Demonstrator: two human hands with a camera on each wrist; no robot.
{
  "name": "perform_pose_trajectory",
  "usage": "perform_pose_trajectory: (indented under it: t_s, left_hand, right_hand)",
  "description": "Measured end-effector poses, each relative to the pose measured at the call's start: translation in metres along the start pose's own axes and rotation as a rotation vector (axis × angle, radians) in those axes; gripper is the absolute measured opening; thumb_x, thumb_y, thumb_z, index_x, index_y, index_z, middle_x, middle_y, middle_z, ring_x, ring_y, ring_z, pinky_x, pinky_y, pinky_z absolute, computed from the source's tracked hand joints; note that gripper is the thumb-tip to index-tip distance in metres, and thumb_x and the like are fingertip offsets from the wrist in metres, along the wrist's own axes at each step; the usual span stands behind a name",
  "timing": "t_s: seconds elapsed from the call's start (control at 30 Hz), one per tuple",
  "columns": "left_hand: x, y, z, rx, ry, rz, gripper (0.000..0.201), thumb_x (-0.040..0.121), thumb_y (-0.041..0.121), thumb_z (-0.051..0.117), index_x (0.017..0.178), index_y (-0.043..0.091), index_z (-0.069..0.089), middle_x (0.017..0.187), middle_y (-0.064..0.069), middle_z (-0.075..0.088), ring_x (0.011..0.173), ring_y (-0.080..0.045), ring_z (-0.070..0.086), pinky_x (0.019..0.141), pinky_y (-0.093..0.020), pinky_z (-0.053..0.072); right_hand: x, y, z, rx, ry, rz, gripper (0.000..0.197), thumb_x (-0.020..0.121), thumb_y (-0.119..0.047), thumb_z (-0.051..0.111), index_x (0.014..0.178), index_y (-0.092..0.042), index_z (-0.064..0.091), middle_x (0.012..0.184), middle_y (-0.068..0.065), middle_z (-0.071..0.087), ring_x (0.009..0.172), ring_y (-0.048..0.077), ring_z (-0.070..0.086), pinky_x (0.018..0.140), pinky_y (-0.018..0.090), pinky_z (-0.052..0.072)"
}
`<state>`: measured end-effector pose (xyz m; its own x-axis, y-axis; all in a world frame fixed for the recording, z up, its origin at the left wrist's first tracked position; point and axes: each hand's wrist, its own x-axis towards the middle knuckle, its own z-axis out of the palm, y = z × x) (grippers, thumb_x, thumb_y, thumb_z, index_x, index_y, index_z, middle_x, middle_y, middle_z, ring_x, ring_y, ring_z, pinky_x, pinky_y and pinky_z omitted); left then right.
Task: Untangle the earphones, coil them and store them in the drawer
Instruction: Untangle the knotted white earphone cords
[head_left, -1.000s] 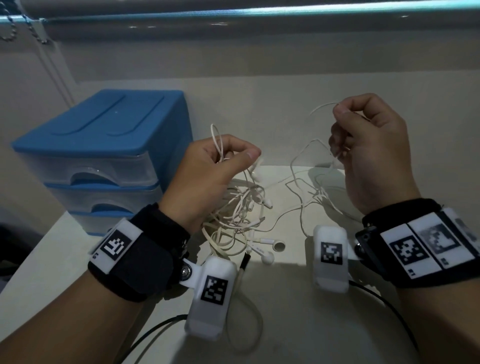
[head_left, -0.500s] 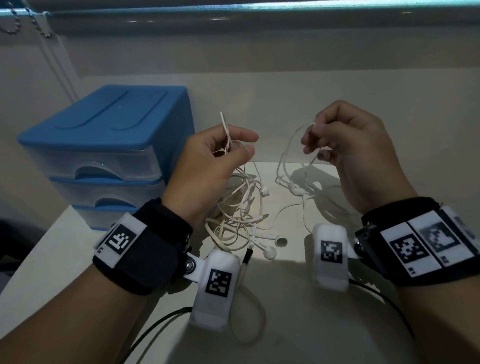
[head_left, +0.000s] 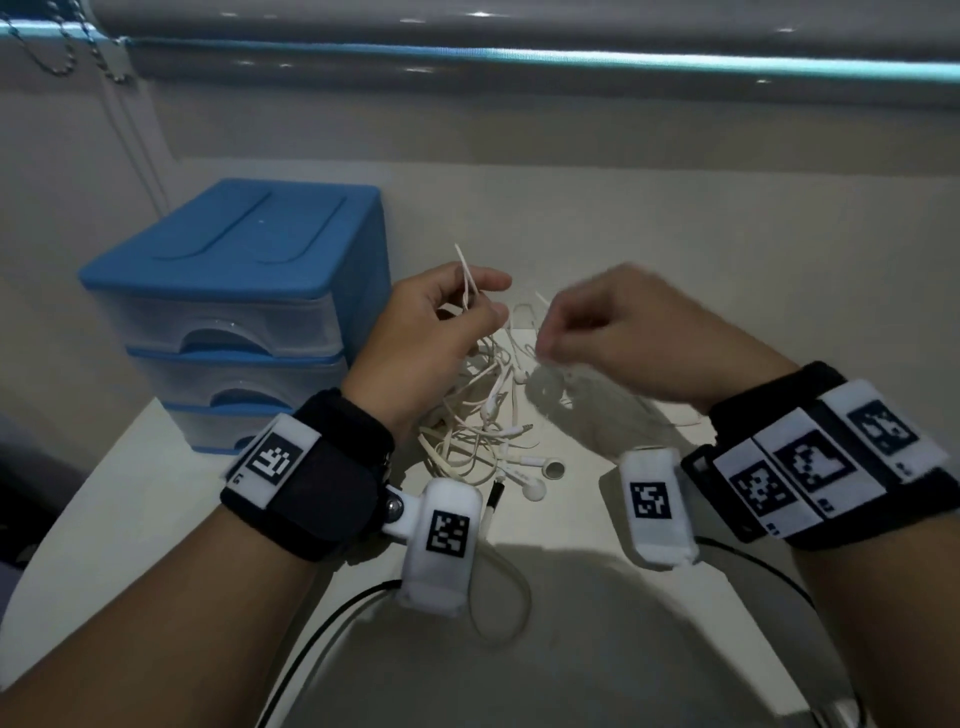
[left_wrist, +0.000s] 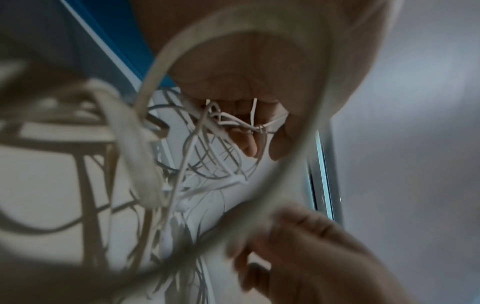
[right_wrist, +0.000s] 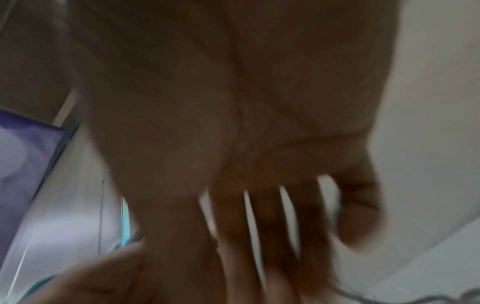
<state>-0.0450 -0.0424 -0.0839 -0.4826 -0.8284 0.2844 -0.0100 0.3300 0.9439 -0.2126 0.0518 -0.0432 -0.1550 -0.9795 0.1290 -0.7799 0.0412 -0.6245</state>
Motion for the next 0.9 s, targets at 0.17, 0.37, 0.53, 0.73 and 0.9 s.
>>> perform_pose_trajectory:
  t_s: [0.17, 0.37, 0.53, 0.73, 0.9]
  left_hand:
    - [-0.001, 0.000, -0.001, -0.006, -0.024, -0.027, 0.027, 0.094, 0.012, 0.066, 0.116, 0.027, 0.072, 0.097, 0.005, 0.066, 0.066, -0.001, 0.060, 0.066, -0.017, 0.049]
    - [-0.004, -0.004, -0.001, 0.016, -0.086, -0.053, 0.038, 0.091, 0.008, 0.069, 0.123, 0.028, 0.069, 0.105, 0.008, 0.068, 0.079, -0.009, 0.067, 0.079, -0.029, 0.056]
    - [-0.009, -0.003, -0.002, 0.018, -0.132, -0.032, 0.052, 0.089, -0.002, 0.070, 0.132, 0.027, 0.064, 0.118, 0.007, 0.066, 0.075, -0.010, 0.060, 0.080, -0.035, 0.059]
    - [-0.008, -0.002, -0.004, 0.005, -0.077, -0.029, 0.052, 0.090, -0.006, 0.067, 0.131, 0.025, 0.064, 0.122, 0.001, 0.065, 0.073, -0.005, 0.061, 0.076, -0.033, 0.061]
    - [-0.005, -0.004, -0.007, 0.023, -0.045, -0.029, 0.050, 0.089, -0.007, 0.064, 0.125, 0.027, 0.067, 0.119, 0.001, 0.067, 0.082, -0.015, 0.061, 0.068, -0.017, 0.055]
  right_hand:
    - [-0.002, -0.006, 0.013, -0.294, -0.350, 0.059, 0.018, 0.082, -0.016, 0.074, 0.088, -0.033, 0.077, 0.085, -0.012, 0.073, 0.081, 0.004, 0.066, 0.079, 0.030, 0.056]
    - [0.003, -0.017, 0.020, -0.467, -0.433, 0.094, 0.027, 0.072, 0.000, 0.075, 0.084, -0.024, 0.074, 0.080, -0.008, 0.074, 0.076, 0.008, 0.067, 0.078, 0.035, 0.061]
    - [0.006, -0.016, 0.022, -0.555, -0.458, 0.006, 0.022, 0.084, -0.004, 0.063, 0.077, -0.023, 0.072, 0.072, -0.011, 0.066, 0.068, 0.002, 0.058, 0.063, 0.023, 0.048]
    - [0.005, -0.005, 0.019, -0.473, -0.476, -0.034, 0.016, 0.083, -0.016, 0.075, 0.090, -0.027, 0.066, 0.099, -0.003, 0.064, 0.090, 0.016, 0.059, 0.075, 0.029, 0.047]
    - [0.005, -0.002, 0.019, -0.537, -0.498, -0.064, 0.026, 0.087, -0.013, 0.065, 0.068, -0.031, 0.060, 0.089, -0.009, 0.065, 0.076, 0.005, 0.056, 0.067, 0.022, 0.040]
